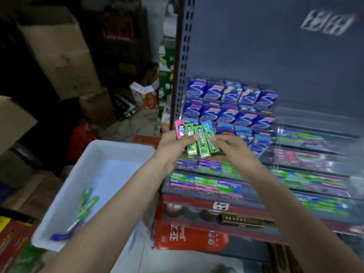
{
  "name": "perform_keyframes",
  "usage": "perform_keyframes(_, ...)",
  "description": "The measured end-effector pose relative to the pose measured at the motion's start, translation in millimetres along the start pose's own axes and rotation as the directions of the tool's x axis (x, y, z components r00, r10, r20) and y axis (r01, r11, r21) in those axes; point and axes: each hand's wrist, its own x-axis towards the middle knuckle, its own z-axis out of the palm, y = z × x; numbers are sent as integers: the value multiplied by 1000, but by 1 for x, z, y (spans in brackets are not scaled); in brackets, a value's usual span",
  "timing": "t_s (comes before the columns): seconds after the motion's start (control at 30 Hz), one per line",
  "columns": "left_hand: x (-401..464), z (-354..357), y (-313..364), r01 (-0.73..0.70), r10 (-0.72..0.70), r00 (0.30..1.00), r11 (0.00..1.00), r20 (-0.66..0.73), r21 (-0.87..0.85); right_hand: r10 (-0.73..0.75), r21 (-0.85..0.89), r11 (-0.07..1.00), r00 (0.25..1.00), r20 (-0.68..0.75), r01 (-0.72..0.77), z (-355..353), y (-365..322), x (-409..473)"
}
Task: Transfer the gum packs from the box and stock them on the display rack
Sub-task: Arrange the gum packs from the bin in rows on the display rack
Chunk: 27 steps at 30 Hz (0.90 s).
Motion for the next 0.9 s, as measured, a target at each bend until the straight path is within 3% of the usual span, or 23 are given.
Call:
perform_keyframes(0.2,18,159,-7,-36,36,999,999,-4,-19,-109,13,994,984,-138,112,-167,21,-11)
perform_keyframes(0.5,42,301,-15,-60,56,995,997,-85,-40,-222,-301,944,939,-263,138,-338,54,9)
perform_keyframes(0.6,53,316,-9,-70,66,986,997,-152,-21,-307,-528,842,902,-304,109,-366,57,24)
perform_keyframes(0.7,62,329,-9,-64,64,986,998,-151,7,-323,-730,681,917,-236,52,-390,66,33)
perform_keyframes(0.9,74,356,-20,-38,40,989,999,-142,16,-207,-817,577,969,-138,7,-424,90,36)
